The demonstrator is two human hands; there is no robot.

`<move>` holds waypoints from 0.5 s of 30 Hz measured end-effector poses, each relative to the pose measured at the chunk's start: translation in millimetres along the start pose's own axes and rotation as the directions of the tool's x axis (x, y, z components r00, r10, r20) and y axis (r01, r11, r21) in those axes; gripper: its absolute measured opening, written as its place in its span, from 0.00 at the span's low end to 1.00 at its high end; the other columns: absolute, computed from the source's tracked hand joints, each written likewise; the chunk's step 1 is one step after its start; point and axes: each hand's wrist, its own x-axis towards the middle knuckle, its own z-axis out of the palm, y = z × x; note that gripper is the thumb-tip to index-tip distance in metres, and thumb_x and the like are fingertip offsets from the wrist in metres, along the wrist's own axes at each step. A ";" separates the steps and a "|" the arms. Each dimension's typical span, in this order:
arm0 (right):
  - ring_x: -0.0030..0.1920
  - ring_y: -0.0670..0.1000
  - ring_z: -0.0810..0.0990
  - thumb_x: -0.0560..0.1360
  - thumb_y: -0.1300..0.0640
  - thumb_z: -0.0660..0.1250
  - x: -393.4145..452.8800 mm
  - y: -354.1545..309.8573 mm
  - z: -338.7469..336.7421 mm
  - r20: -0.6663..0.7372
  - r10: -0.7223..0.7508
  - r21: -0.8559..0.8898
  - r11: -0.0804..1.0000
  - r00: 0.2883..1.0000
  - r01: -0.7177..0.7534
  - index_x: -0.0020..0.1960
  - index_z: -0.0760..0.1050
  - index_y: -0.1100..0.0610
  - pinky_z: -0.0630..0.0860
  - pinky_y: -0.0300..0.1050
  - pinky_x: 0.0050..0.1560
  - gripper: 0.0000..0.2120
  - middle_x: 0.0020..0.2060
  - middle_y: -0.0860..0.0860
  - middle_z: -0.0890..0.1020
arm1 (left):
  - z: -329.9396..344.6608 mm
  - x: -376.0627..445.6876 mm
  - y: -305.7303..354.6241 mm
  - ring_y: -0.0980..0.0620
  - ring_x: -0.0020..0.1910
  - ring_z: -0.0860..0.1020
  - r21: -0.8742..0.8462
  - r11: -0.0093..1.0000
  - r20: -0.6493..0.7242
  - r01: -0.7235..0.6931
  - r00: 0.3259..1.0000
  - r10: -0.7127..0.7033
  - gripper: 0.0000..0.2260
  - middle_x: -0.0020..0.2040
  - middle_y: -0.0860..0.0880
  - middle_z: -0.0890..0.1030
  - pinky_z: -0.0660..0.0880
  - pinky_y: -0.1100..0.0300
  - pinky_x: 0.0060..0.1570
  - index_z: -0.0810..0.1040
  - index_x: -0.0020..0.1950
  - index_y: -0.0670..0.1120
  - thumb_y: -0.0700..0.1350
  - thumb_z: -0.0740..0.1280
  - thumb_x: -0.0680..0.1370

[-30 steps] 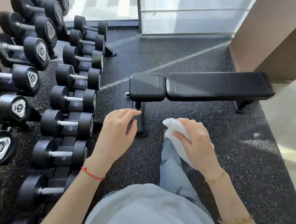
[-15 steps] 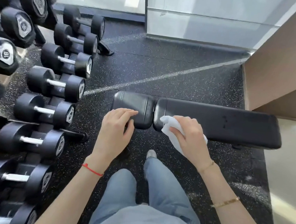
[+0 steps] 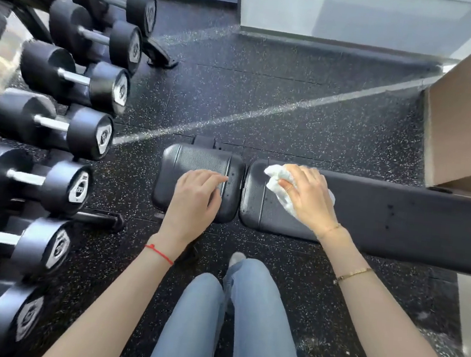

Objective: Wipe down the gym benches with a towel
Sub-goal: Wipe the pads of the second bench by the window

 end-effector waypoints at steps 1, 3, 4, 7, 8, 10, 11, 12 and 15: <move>0.51 0.58 0.74 0.81 0.50 0.63 8.4 11.1 15.5 -0.001 -0.014 -0.013 1.000 1.000 0.014 0.62 0.76 0.58 0.66 0.51 0.55 0.15 0.51 0.55 0.81 | 16.2 7.1 -8.1 0.48 0.62 0.76 0.007 1.000 0.007 -0.006 1.000 0.006 0.12 0.58 0.49 0.81 0.69 0.46 0.66 0.79 0.61 0.45 0.38 0.63 0.79; 0.49 0.57 0.74 0.81 0.50 0.62 24.3 29.4 45.8 0.011 -0.043 -0.017 0.999 0.999 0.043 0.63 0.76 0.58 0.66 0.51 0.53 0.16 0.50 0.55 0.81 | 48.5 19.4 -25.5 0.48 0.63 0.76 0.018 1.000 0.007 -0.017 1.000 0.017 0.13 0.58 0.50 0.81 0.68 0.47 0.67 0.79 0.61 0.45 0.39 0.63 0.79; 0.49 0.56 0.74 0.81 0.49 0.62 31.6 38.2 61.7 0.020 -0.054 -0.020 0.998 0.998 0.054 0.63 0.76 0.58 0.67 0.50 0.53 0.17 0.49 0.55 0.81 | 64.7 24.4 -34.9 0.48 0.63 0.75 0.022 1.000 0.003 -0.021 1.000 0.021 0.13 0.59 0.50 0.81 0.68 0.48 0.67 0.79 0.61 0.45 0.39 0.63 0.79; 0.48 0.56 0.75 0.81 0.47 0.61 48.8 64.5 110.5 0.040 -0.087 -0.047 0.995 0.995 0.088 0.64 0.76 0.57 0.67 0.50 0.51 0.18 0.49 0.55 0.81 | 113.5 34.8 -63.1 0.49 0.64 0.75 0.044 0.998 -0.008 -0.039 0.999 0.039 0.12 0.59 0.50 0.81 0.67 0.49 0.68 0.79 0.62 0.46 0.39 0.63 0.79; 0.48 0.57 0.75 0.81 0.47 0.61 51.8 70.2 123.5 0.053 -0.092 -0.053 0.994 0.994 0.095 0.64 0.76 0.57 0.67 0.51 0.51 0.18 0.49 0.55 0.81 | 126.6 37.3 -71.5 0.49 0.65 0.74 0.049 0.998 -0.007 -0.044 0.999 0.045 0.13 0.60 0.50 0.80 0.67 0.49 0.68 0.79 0.62 0.46 0.39 0.63 0.79; 0.48 0.59 0.76 0.81 0.48 0.62 52.0 82.0 156.8 0.056 -0.112 -0.057 0.992 0.992 0.115 0.64 0.76 0.57 0.67 0.52 0.50 0.17 0.49 0.55 0.81 | 157.6 39.3 -90.7 0.48 0.65 0.74 0.055 0.996 -0.012 -0.063 0.998 0.064 0.13 0.60 0.50 0.80 0.67 0.48 0.69 0.79 0.62 0.46 0.39 0.63 0.79; 0.49 0.59 0.76 0.81 0.48 0.62 50.1 86.6 173.7 0.055 -0.123 -0.051 0.991 0.991 0.126 0.64 0.76 0.57 0.67 0.51 0.50 0.17 0.49 0.55 0.82 | 172.0 39.5 -99.7 0.48 0.65 0.75 0.057 0.996 -0.019 -0.075 0.997 0.076 0.13 0.60 0.50 0.80 0.67 0.48 0.68 0.79 0.62 0.46 0.39 0.63 0.79; 0.50 0.59 0.77 0.81 0.48 0.62 46.5 89.5 190.1 0.062 -0.123 -0.034 0.992 0.990 0.125 0.64 0.76 0.58 0.66 0.50 0.50 0.18 0.51 0.55 0.82 | 185.4 38.9 -108.4 0.48 0.64 0.75 0.059 0.995 -0.028 -0.086 0.996 0.087 0.13 0.60 0.50 0.81 0.67 0.48 0.68 0.79 0.62 0.45 0.39 0.63 0.79; 0.59 0.56 0.76 0.80 0.43 0.59 30.9 96.1 230.6 0.026 -0.075 0.052 0.996 0.997 0.074 0.67 0.74 0.56 0.65 0.46 0.58 0.23 0.58 0.53 0.81 | 219.5 34.2 -132.9 0.49 0.65 0.75 0.050 0.992 -0.081 -0.114 0.990 0.118 0.12 0.61 0.50 0.80 0.67 0.49 0.68 0.79 0.62 0.45 0.39 0.63 0.79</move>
